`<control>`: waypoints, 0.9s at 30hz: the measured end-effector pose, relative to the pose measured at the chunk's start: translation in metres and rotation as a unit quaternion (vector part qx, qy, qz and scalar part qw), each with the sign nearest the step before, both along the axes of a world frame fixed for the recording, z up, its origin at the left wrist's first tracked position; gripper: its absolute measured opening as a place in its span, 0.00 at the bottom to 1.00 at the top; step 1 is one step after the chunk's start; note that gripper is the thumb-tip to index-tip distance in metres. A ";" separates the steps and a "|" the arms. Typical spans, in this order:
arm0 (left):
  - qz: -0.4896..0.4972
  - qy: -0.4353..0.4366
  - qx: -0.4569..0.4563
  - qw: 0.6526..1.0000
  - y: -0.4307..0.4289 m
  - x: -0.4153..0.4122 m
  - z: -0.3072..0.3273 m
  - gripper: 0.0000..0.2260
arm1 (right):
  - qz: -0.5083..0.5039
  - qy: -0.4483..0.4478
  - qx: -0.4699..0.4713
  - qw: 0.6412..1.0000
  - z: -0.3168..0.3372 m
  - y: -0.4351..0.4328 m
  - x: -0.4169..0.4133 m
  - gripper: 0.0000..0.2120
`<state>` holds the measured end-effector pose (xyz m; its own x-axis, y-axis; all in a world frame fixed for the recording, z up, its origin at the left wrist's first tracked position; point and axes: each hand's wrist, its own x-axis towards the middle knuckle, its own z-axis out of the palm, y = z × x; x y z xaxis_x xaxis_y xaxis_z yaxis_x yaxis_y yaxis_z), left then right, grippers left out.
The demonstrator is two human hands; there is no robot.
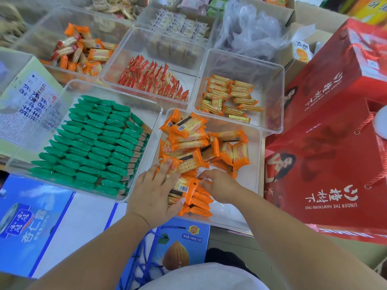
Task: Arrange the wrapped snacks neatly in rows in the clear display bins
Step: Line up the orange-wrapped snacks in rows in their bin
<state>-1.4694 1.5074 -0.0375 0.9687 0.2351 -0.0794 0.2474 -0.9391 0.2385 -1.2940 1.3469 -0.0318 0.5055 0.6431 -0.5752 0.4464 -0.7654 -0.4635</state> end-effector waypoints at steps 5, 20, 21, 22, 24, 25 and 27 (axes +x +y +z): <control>0.000 0.001 -0.001 1.000 0.000 0.000 -0.001 0.31 | -0.043 0.120 -0.020 0.992 -0.008 0.004 -0.003 0.23; -0.004 -0.014 0.005 1.000 0.001 0.000 -0.005 0.30 | -0.147 -0.163 0.099 0.971 0.011 0.011 0.032 0.11; -0.004 -0.015 0.005 1.000 0.001 -0.001 -0.005 0.30 | -0.138 -0.167 0.111 0.970 0.013 0.013 0.034 0.11; -0.004 -0.016 0.004 1.000 0.001 -0.001 -0.005 0.30 | -0.119 -0.169 0.113 0.972 0.014 0.016 0.035 0.12; -0.004 -0.017 0.006 1.000 0.001 -0.001 -0.004 0.30 | -0.093 -0.184 0.108 0.972 0.014 0.019 0.038 0.13; -0.004 -0.017 0.007 1.000 0.001 0.000 -0.004 0.30 | -0.101 -0.200 0.114 0.968 0.013 0.020 0.040 0.12; -0.005 -0.012 0.005 1.000 0.001 0.000 -0.004 0.30 | -0.139 -0.231 0.124 0.955 0.010 0.020 0.043 0.15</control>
<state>-1.4694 1.5086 -0.0418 0.9726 0.2262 -0.0528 0.2323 -0.9439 0.2347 -1.2512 1.3666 -0.0219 0.8395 0.5346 -0.0972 0.4423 -0.7763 -0.4492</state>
